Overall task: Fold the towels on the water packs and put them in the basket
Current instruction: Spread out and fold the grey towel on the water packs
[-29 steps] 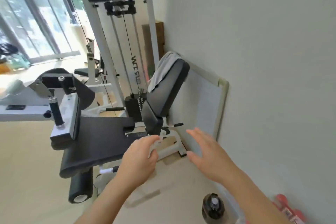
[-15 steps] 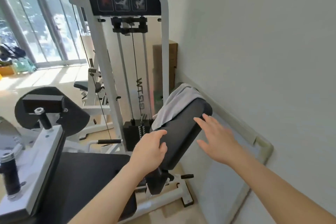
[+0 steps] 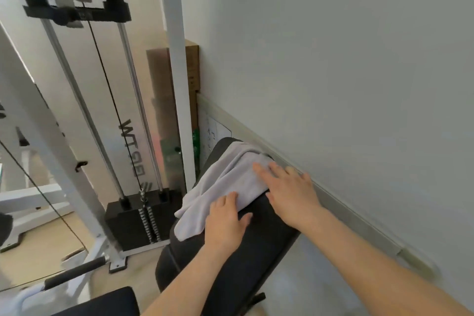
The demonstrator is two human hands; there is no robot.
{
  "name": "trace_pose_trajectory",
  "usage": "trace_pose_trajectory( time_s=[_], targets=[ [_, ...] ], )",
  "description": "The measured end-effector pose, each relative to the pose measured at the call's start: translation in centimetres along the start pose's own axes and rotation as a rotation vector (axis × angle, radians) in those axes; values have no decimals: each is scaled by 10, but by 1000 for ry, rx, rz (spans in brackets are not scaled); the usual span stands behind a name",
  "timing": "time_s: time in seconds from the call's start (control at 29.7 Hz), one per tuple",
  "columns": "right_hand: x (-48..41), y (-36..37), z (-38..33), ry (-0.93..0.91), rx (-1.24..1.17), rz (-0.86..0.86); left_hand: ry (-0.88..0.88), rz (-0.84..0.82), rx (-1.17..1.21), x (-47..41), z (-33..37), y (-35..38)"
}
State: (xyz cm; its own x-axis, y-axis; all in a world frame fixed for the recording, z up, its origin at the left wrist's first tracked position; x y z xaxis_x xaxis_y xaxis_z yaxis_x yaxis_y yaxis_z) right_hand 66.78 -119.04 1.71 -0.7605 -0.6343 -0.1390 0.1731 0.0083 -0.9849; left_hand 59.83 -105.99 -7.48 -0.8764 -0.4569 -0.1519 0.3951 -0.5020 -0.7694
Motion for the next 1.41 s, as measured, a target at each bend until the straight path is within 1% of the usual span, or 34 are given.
trace_pose_trajectory(
  time_s=[0.07, 0.13, 0.17, 0.24, 0.34, 0.4, 0.47, 0.54, 0.57, 0.61, 0.64, 0.67, 0.74, 0.84, 0.91, 1.01, 1.08, 1.18, 1.25, 1.31, 1.35, 1.38, 1.41],
  targets=[
    [-13, 2, 3, 6, 29, -4, 14, 17, 41, -13, -4, 3],
    [-22, 3, 7, 16, -22, 8, 67, 7, 105, -20, -7, 2],
    [-25, 3, 7, 11, -67, 30, 98, 3, 161, -21, -7, -2],
    [-27, 1, 7, -29, -139, 96, 92, -15, 351, -20, -4, -16],
    [-21, -4, 12, -19, -293, 137, 43, -133, 626, -24, 5, -47],
    [-12, -11, 17, 8, -421, 103, 86, -228, 682, -31, 13, -69],
    [-1, -23, 20, 8, -525, 48, 206, -401, 716, -37, 31, -87],
    [6, -36, 15, -30, -608, -55, 315, -657, 744, -36, 46, -95],
    [20, -45, 17, -9, -642, -95, 377, -823, 722, -32, 61, -92],
    [29, -50, 18, -16, -656, -147, 413, -940, 685, -29, 69, -88],
    [33, -50, 19, -42, -643, -216, 434, -1010, 661, -26, 72, -86],
    [43, -54, 23, -26, -615, -264, 471, -1077, 641, -23, 76, -79],
    [62, -58, 30, 42, -645, -323, 507, -1157, 594, -19, 82, -71],
    [108, -70, 43, 181, -740, -327, 585, -1271, 533, -6, 106, -57],
    [139, -77, 50, 262, -742, -336, 627, -1357, 550, 10, 128, -53],
    [184, -82, 64, 366, -634, -303, 688, -1467, 550, 37, 153, -49],
    [221, -85, 73, 442, -532, -275, 748, -1534, 550, 62, 171, -47],
    [285, -89, 82, 509, -355, -224, 798, -1628, 564, 107, 197, -45],
    [335, -91, 88, 556, -253, -193, 779, -1703, 593, 141, 211, -43],
    [390, -91, 94, 617, -202, -158, 692, -1719, 650, 178, 224, -42],
    [420, -92, 98, 665, -206, -140, 635, -1683, 689, 195, 230, -41],
    [455, -96, 99, 741, -264, -114, 584, -1646, 739, 217, 238, -38],
    [486, -101, 99, 833, -370, -83, 562, -1607, 790, 236, 243, -35]
  ],
)
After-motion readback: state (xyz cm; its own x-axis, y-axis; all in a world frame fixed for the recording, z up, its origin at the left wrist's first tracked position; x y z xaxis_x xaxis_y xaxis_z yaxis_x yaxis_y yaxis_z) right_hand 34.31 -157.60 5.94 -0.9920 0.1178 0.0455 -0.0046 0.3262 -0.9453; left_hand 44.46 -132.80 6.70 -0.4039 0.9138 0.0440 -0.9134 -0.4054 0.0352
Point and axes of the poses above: each hand's wrist, its own x-axis away from the middle knuckle, its own y-axis out of the palm, z = x × y, the point moved 2 cm from there along -x, towards the middle knuckle, and after that the axes turned 3 degrees about z, right-handed, at the moved point
